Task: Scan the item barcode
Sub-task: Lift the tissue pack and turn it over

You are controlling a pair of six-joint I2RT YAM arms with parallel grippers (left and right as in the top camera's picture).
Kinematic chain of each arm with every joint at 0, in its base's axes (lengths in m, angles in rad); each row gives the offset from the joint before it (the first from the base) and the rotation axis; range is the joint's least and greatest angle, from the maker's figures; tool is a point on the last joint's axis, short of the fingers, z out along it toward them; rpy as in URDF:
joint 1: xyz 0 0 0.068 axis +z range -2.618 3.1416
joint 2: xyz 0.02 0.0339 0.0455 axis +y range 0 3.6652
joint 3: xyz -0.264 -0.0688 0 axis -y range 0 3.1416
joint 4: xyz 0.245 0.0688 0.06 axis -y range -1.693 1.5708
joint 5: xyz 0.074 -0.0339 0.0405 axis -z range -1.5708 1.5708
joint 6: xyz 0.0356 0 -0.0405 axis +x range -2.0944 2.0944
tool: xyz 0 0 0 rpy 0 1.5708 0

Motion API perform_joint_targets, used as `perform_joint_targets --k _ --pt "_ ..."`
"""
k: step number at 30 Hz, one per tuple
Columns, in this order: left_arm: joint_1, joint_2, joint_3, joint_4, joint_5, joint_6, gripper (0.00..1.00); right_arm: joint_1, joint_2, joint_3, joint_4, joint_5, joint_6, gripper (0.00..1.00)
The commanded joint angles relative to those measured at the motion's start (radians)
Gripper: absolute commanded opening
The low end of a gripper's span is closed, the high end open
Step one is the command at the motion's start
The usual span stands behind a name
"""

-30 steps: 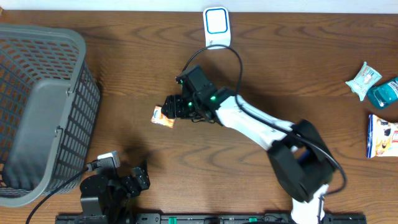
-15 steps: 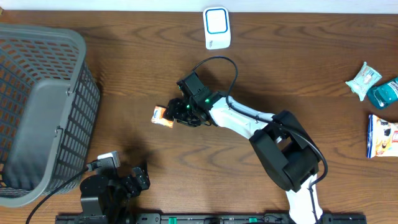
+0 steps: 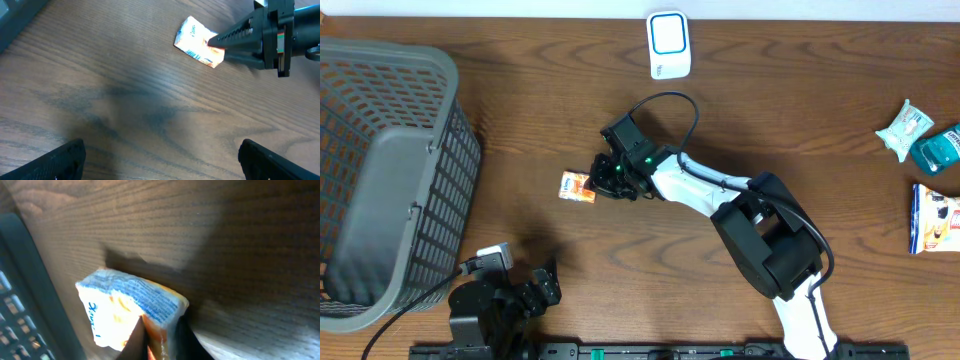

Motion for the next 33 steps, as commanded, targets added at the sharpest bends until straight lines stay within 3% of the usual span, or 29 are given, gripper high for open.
perform_joint_targets --k 1,3,10,15,18,24,33 --pt "0.003 -0.001 -0.005 -0.003 0.012 0.009 0.98 0.009 0.117 -0.050 -0.047 0.166 -0.015 0.01" --pt "0.003 -0.001 -0.005 -0.003 0.013 0.009 0.98 0.009 0.115 -0.050 -0.047 0.172 -0.035 0.01" --pt "0.003 -0.001 -0.005 -0.003 0.013 0.009 0.98 -0.092 0.032 -0.050 -0.195 -0.294 -0.094 0.02" --pt "0.003 -0.001 -0.005 -0.003 0.013 0.009 0.98 -0.193 -0.023 -0.050 -0.425 -0.679 -0.288 0.02" --pt "0.003 -0.001 -0.005 -0.003 0.013 0.009 0.98 -0.234 -0.027 -0.050 -0.594 -0.813 -0.338 0.01" --pt "0.003 -0.001 -0.005 -0.003 0.012 0.009 0.98 -0.270 -0.027 -0.050 -0.914 -0.853 -0.386 0.01" --pt "0.003 -0.001 -0.005 -0.003 0.013 0.009 0.98 -0.288 -0.027 -0.050 -1.171 -0.859 -0.597 0.01"
